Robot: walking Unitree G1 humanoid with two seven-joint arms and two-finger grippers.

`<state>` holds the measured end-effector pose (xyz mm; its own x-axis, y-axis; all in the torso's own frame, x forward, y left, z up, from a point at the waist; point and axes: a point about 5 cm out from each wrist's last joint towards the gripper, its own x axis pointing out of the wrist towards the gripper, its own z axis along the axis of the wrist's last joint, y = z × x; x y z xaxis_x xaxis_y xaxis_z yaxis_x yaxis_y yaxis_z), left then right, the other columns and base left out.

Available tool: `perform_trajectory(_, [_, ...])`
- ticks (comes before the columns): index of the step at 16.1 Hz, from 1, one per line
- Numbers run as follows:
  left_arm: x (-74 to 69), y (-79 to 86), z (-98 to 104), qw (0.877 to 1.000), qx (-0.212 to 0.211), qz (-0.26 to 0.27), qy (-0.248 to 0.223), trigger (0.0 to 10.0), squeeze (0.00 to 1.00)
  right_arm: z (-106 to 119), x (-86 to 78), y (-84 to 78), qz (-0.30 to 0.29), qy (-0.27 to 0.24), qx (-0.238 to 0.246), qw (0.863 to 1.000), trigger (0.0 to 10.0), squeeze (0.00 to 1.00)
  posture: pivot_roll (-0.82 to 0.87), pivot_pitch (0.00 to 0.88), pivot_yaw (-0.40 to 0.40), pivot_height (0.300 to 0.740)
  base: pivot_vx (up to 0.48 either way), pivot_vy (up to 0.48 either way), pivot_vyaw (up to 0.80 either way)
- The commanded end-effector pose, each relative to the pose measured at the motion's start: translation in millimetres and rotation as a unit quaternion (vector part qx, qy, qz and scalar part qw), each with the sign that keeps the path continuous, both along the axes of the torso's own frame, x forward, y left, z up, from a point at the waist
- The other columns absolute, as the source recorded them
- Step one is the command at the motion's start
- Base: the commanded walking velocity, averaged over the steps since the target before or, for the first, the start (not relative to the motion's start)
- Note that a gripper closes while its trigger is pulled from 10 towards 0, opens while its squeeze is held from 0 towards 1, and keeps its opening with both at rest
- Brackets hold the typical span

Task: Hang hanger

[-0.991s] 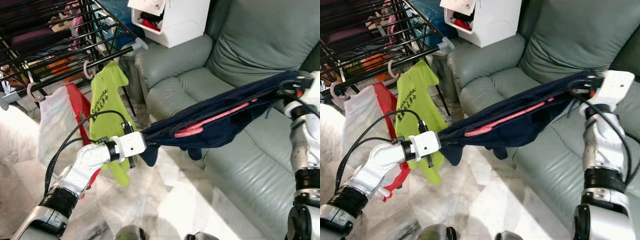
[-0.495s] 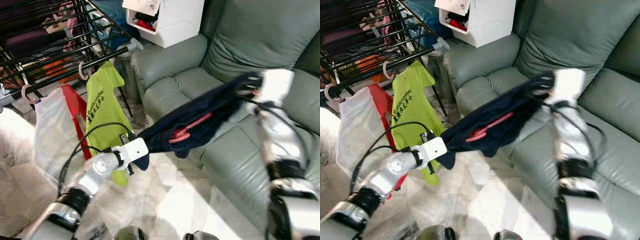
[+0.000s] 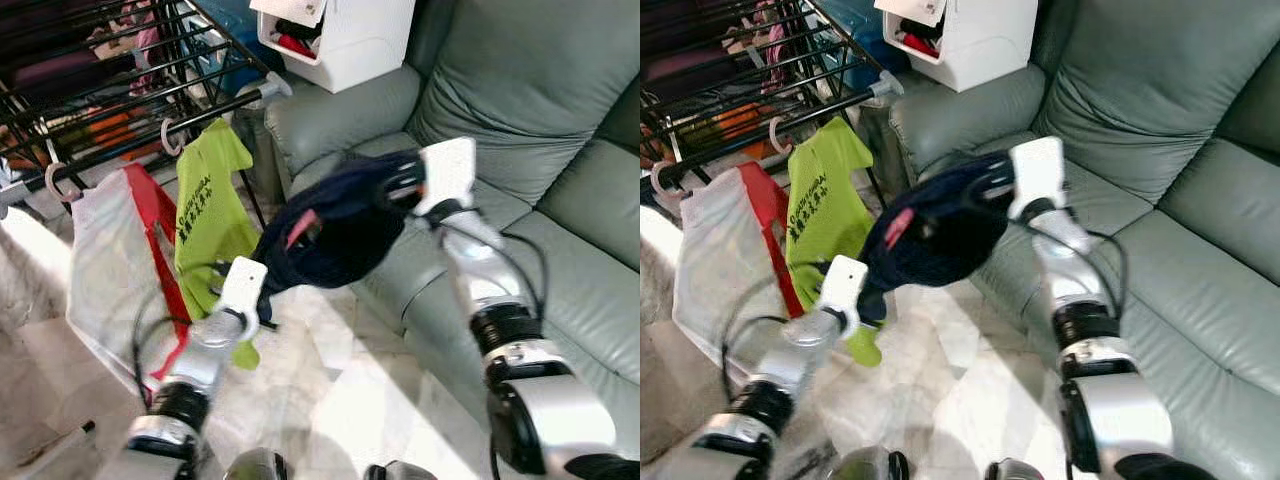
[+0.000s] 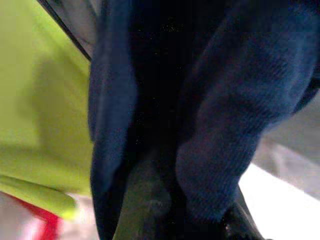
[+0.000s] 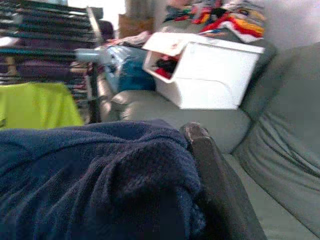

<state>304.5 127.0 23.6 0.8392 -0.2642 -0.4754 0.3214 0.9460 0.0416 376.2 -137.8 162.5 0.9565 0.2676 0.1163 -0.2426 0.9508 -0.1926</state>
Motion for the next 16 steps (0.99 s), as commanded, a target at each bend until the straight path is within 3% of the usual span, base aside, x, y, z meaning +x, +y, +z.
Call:
perform_trajectory(1, [2.2,18.0,3.0,0.999,-0.002,0.041,-0.003,0.0,0.0,12.2,2.9,-3.5,-0.005,-0.024,0.0,1.0,0.0,0.0,-0.06,0.024,0.03,0.74,0.0,0.0,0.0])
perform_trajectory(16, [2.9,14.6,5.3,0.999,-0.015,0.045,0.002,0.0,0.0,8.6,1.9,1.4,0.007,-0.019,-0.007,1.0,0.0,0.0,-0.06,0.024,0.03,0.74,0.0,0.0,0.0])
